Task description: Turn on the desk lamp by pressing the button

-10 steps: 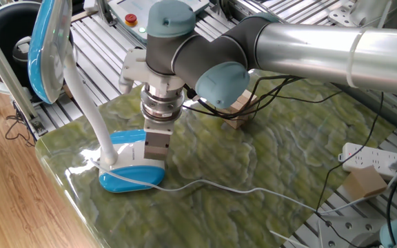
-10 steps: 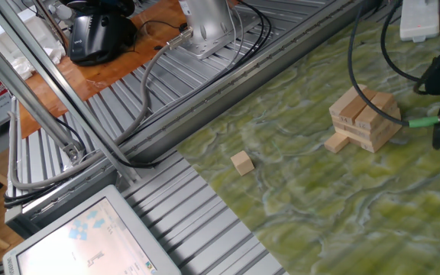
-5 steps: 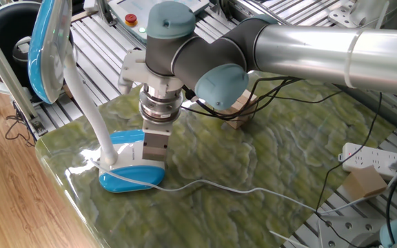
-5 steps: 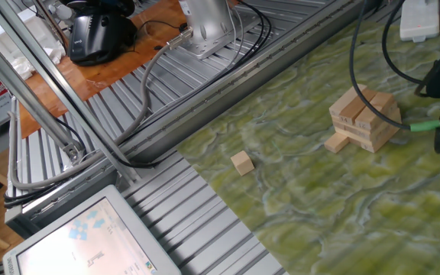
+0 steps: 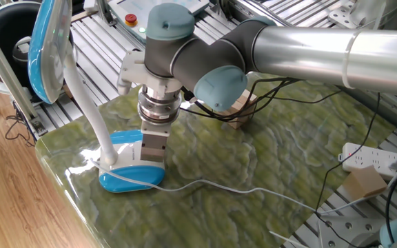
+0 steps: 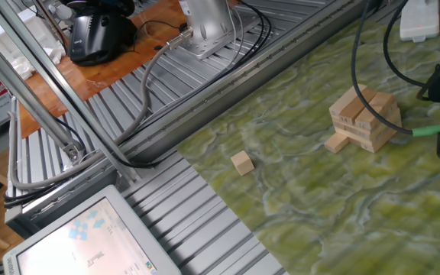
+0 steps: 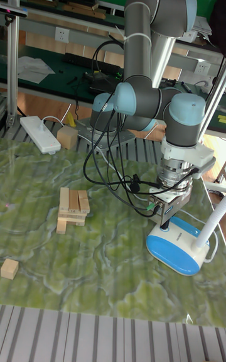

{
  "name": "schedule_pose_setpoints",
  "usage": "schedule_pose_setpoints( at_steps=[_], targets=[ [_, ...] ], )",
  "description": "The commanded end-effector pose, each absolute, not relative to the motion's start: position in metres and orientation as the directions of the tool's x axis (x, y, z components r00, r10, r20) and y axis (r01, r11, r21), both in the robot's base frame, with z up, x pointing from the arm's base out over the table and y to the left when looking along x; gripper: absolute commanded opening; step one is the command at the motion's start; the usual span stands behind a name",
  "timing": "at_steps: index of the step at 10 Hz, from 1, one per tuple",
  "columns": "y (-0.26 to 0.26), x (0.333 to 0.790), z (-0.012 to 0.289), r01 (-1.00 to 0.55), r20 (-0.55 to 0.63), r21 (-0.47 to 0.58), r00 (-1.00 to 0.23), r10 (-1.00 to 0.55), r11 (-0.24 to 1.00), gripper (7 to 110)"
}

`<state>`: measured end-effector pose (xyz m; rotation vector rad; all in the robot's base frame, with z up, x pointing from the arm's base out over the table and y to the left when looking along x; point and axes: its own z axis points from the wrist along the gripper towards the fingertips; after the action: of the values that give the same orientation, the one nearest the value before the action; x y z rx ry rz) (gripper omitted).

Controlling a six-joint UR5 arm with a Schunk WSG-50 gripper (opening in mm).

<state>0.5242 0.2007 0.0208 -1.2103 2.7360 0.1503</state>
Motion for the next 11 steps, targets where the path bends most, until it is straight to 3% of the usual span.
schedule_pose_setpoints(
  at_steps=[1,11],
  targets=[
    [0.2012,0.5238,0.0209,-0.737,-0.180,0.042,-0.670,-0.720,0.675,7],
    [0.2018,0.5242,0.0183,-0.737,-0.183,0.043,-0.670,-0.719,0.675,7]
  ],
)
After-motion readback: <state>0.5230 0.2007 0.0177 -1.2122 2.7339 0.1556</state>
